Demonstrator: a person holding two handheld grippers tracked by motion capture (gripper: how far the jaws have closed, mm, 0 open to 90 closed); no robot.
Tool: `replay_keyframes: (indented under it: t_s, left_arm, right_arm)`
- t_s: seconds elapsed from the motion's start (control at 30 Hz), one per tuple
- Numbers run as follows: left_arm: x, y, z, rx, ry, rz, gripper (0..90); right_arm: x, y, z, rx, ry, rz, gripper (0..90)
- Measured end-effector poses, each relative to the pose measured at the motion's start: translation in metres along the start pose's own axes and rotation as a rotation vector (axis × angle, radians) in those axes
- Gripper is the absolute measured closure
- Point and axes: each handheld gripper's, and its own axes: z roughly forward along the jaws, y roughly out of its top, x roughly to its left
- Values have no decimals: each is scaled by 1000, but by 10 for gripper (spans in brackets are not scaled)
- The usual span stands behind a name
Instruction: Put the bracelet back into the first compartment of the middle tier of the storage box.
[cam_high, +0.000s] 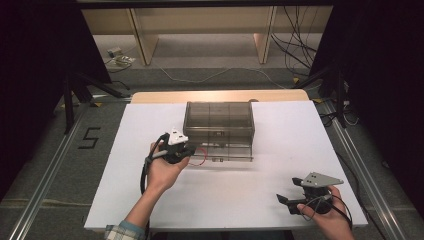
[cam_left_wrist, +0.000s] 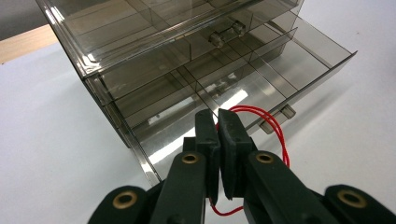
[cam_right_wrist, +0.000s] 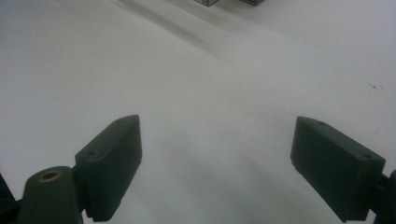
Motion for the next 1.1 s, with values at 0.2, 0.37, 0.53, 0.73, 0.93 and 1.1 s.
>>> replay_keyframes:
  t_s: [0.2, 0.37, 0.53, 0.73, 0.93, 1.1]
  left_arm:
    - [2, 1, 1, -1, 6, -1, 874]
    - [3, 1, 3, 1, 11, 2, 875]
    - [4, 2, 4, 0, 14, 3, 875]
    - [6, 3, 6, -2, 19, 3, 875]
    - [6, 4, 8, -1, 21, 3, 874]
    - [6, 7, 10, 1, 24, 13, 874]
  right_arm:
    - [0, 0, 0, 1, 0, 0, 172]
    - [0, 0, 0, 1, 0, 1, 172]
    - [0, 0, 0, -1, -1, -1, 173]
    - [0, 0, 0, 0, 0, 1, 173]
    - [0, 0, 0, 0, 0, 1, 173]
    - [0, 0, 0, 0, 0, 3, 173]
